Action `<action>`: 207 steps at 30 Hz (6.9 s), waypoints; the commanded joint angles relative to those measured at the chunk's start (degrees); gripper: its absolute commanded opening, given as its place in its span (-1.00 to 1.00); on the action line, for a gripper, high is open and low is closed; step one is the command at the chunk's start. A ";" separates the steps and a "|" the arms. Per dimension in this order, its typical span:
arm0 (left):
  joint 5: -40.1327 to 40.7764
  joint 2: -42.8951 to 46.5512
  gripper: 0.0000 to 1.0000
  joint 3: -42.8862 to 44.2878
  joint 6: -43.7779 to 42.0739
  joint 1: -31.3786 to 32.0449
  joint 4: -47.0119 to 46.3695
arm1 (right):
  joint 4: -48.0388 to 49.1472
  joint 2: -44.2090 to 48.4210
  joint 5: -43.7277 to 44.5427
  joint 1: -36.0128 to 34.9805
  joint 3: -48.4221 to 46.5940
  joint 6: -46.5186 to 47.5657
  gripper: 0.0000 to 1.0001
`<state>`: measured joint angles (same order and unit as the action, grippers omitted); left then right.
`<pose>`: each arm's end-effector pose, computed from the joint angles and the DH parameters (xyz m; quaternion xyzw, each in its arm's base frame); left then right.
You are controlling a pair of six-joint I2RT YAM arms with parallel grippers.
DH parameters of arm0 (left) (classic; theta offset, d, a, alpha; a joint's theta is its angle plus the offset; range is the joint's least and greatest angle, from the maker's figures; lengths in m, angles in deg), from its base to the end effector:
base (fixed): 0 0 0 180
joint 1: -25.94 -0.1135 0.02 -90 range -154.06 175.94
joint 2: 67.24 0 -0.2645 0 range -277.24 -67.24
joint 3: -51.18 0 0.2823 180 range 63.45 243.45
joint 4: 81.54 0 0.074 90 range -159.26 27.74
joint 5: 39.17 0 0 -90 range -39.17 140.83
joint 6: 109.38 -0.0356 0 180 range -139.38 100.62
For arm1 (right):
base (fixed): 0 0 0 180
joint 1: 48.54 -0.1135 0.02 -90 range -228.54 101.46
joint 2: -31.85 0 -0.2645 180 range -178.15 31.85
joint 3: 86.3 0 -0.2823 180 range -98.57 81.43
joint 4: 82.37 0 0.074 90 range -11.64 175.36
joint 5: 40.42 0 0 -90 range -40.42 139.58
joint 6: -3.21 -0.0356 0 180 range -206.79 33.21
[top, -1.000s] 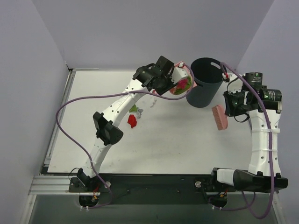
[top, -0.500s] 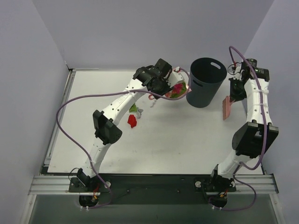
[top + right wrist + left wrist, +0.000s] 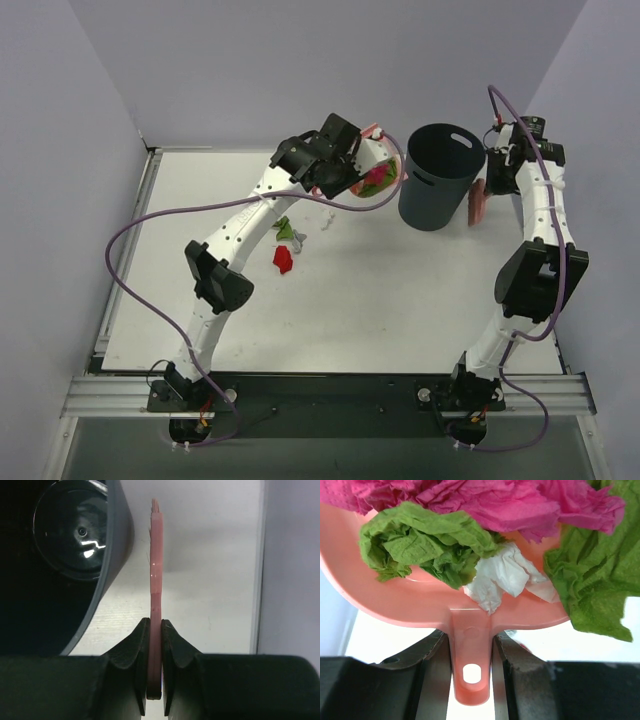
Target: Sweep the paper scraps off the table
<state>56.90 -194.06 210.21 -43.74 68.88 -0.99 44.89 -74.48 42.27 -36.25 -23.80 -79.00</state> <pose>0.3613 -0.3311 0.3940 0.5015 0.7874 -0.0085 0.3584 0.4437 -0.0920 0.3495 0.0096 0.9105 -0.0141 0.4132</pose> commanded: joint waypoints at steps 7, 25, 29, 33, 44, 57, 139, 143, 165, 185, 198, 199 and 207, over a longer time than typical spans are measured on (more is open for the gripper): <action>7.99 -0.44 -1.00 4.50 -4.91 -0.75 -10.43 | 5.66 6.20 -11.67 -1.39 7.93 7.58 -1.00; 16.16 -5.61 -1.00 8.28 -6.48 -1.19 -18.42 | 0.93 23.26 -13.78 -6.93 24.63 6.63 -1.00; 18.54 -8.52 -1.00 12.14 -8.25 -1.19 -21.95 | -2.16 26.86 -14.22 -6.85 25.60 4.34 -1.00; 18.37 -9.32 -1.00 12.94 -7.72 -1.19 -22.30 | -1.37 28.89 -4.44 -6.76 23.33 1.28 -1.00; 10.82 -6.51 -1.00 11.53 -2.72 -1.63 -19.32 | 1.35 10.63 0.90 -5.18 3.29 -5.42 -1.00; 3.43 1.84 -1.00 4.68 1.25 -2.33 -12.28 | 7.77 -5.99 -11.83 -7.72 -11.31 2.13 -1.00; 42.02 5.52 -1.00 -2.50 -41.77 -6.01 -38.25 | 8.39 36.71 -28.64 -5.88 33.43 0.65 -1.00; 37.29 8.09 -1.00 -2.98 -22.36 -12.06 -25.86 | 7.08 36.72 -28.11 -6.23 32.72 0.21 -1.00; 2.82 -8.09 -1.00 -0.50 16.01 -19.39 0.28 | -2.16 45.58 -22.66 -18.18 34.04 -0.06 -1.00; 2.90 -5.91 -1.00 -4.80 16.01 -10.85 2.22 | -3.21 44.19 -15.56 -32.73 31.15 7.84 -1.00; -14.25 24.32 -1.00 -48.19 -0.49 -35.91 7.51 | 4.42 20.49 -1.75 -44.73 14.02 2.58 -1.00; -13.54 29.13 -1.00 -52.15 -3.65 -35.91 5.84 | 4.78 18.63 -0.96 -45.07 12.35 2.49 -1.00; -10.38 42.44 -1.00 -80.73 -9.65 -35.12 -3.49 | 5.49 -3.26 7.12 -48.24 -8.73 11.27 -1.00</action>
<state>46.34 -154.72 136.16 -48.18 34.15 1.93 49.22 -71.09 43.21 -82.26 -24.20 -72.40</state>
